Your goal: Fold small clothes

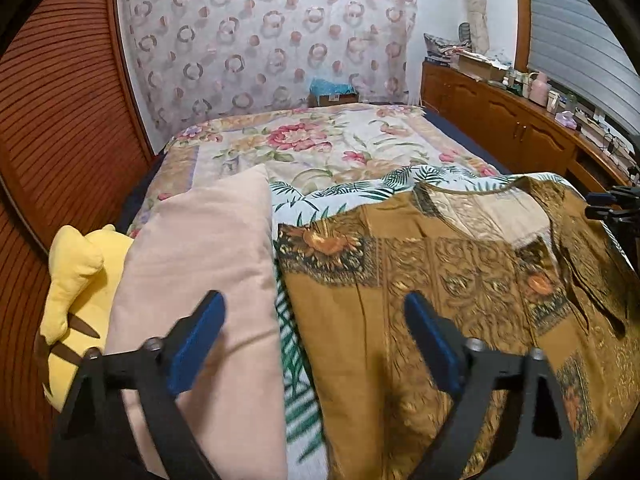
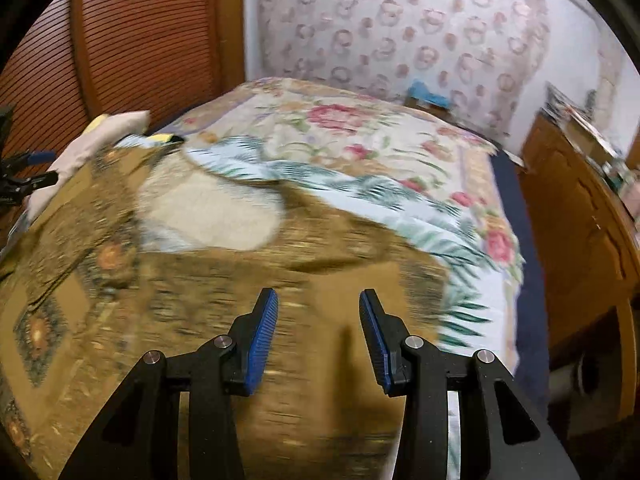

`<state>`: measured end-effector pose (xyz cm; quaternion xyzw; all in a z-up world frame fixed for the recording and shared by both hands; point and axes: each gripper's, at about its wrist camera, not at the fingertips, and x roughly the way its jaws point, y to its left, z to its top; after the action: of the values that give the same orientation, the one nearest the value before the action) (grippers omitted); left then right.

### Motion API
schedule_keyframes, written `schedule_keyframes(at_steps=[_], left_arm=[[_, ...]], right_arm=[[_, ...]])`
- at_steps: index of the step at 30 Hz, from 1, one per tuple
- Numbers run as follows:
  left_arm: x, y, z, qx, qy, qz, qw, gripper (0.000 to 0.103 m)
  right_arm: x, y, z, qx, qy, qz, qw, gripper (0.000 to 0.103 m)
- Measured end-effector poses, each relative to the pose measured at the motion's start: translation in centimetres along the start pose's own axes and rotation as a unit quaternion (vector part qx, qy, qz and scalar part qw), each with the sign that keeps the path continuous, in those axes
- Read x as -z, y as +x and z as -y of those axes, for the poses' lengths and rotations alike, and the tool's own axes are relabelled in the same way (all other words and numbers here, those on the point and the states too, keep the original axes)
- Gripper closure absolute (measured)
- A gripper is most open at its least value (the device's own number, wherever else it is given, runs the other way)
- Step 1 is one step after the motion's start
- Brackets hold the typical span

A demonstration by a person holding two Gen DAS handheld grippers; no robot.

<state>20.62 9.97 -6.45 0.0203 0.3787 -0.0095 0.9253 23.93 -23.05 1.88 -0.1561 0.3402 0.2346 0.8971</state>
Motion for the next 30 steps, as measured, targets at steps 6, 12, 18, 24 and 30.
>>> schedule_keyframes(at_steps=[6,12,18,24,30], left_arm=[[-1.5,2.7,-0.4,0.015,-0.007,-0.022,0.9996,0.043],[-2.4,4.9,-1.1,0.009,-0.007,-0.044,0.999,0.046],[-3.0,5.8,-1.2,0.007,0.0,-0.058,0.9983,0.052],[-3.1,5.9,-1.3,0.004,0.001,-0.061,0.9981,0.065],[-2.9,5.8,-1.0,0.02,0.007,-0.069,0.9974,0.072]], right_arm=[[0.8,1.8,3.7,0.027,0.046,-0.014,0.998,0.059],[0.9,3.7,4.6,0.026,0.068,-0.016,0.997,0.059],[1.1,3.6,5.2,0.018,0.078,-0.004,0.997,0.051],[1.5,3.9,5.4,0.018,0.076,-0.004,0.997,0.049],[1.5,4.0,5.4,0.019,0.074,-0.004,0.997,0.049]])
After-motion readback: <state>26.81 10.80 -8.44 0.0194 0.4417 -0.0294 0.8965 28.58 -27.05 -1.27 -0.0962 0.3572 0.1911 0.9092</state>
